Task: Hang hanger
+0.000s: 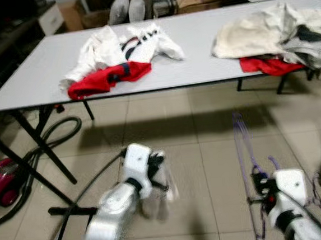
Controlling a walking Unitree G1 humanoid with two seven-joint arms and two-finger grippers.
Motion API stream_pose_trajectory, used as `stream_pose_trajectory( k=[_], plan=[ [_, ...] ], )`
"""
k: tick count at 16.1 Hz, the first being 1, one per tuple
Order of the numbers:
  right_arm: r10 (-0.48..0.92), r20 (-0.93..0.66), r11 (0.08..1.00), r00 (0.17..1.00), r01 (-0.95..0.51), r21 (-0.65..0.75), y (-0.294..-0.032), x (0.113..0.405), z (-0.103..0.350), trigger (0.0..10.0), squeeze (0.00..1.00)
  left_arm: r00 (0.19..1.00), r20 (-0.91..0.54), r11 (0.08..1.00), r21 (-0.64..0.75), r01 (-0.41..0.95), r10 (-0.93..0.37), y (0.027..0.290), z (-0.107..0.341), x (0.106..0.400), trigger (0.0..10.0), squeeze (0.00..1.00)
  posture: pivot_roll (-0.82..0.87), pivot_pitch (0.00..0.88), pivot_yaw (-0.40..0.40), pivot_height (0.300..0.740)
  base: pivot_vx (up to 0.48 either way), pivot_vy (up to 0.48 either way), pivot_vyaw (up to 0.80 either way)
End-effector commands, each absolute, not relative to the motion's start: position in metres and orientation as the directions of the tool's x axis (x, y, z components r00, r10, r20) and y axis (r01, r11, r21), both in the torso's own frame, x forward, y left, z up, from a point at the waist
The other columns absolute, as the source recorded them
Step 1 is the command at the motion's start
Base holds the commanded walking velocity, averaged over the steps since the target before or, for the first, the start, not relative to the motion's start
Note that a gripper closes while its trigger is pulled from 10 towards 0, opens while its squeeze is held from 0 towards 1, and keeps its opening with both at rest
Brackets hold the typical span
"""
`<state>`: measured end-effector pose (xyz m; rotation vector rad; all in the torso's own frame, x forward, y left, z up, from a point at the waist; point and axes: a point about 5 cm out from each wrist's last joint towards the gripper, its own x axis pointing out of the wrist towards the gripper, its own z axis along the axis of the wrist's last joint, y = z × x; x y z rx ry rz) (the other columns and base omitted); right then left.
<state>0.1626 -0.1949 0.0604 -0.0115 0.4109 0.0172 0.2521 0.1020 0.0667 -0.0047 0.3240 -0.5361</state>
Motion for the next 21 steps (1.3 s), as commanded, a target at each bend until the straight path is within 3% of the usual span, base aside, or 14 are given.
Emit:
stream_pose_trajectory(
  k=[1,5,9,10,12,15,21],
  plan=[
    [-0.002,-0.414,1.000,0.910,0.000,-0.004,-0.196,0.159,0.057,10.0,0.00,0.807,-0.288,0.849,-0.044,0.526,-0.515,0.105,0.072,0.252,10.0,0.00,-0.10,0.000,0.135,0.740,0.000,0.000,0.80],
    [0.044,-0.453,0.999,0.890,-0.029,0.039,-0.182,0.166,0.047,10.0,0.00,0.860,-0.280,0.892,0.025,0.450,-0.426,0.126,0.082,0.261,10.0,0.00,-0.03,0.000,0.157,0.740,0.000,0.000,0.80],
    [0.141,-0.432,0.990,0.891,-0.126,0.064,-0.171,0.193,0.048,10.0,0.00,0.907,-0.286,0.948,-0.019,0.317,-0.309,0.147,0.082,0.264,10.0,0.00,0.07,0.000,0.069,0.740,0.000,0.000,0.80],
    [0.239,-0.450,0.969,0.860,-0.244,0.049,-0.163,0.203,0.045,10.0,0.00,0.936,-0.279,0.977,-0.032,0.212,-0.213,0.163,0.080,0.256,10.0,0.00,0.09,0.000,0.028,0.740,0.000,0.000,0.80],
    [0.277,-0.434,0.957,0.857,-0.286,0.045,-0.162,0.211,0.050,10.0,0.00,0.945,-0.284,0.987,-0.045,0.154,-0.160,0.171,0.077,0.251,10.0,0.00,0.10,0.000,0.003,0.740,0.000,0.000,0.80],
    [0.313,-0.416,0.946,0.854,-0.318,0.060,-0.165,0.228,0.051,10.0,0.00,0.958,-0.232,0.985,-0.010,0.170,-0.168,0.169,0.088,0.248,10.0,0.00,0.17,0.000,-0.058,0.740,0.000,-0.080,0.80],
    [0.294,-0.412,0.953,0.862,-0.296,0.060,-0.175,0.231,0.051,10.0,0.00,0.945,-0.251,0.975,0.015,0.221,-0.210,0.161,0.085,0.243,10.0,0.00,0.13,0.000,-0.035,0.740,0.000,-0.323,0.80]
  ],
)
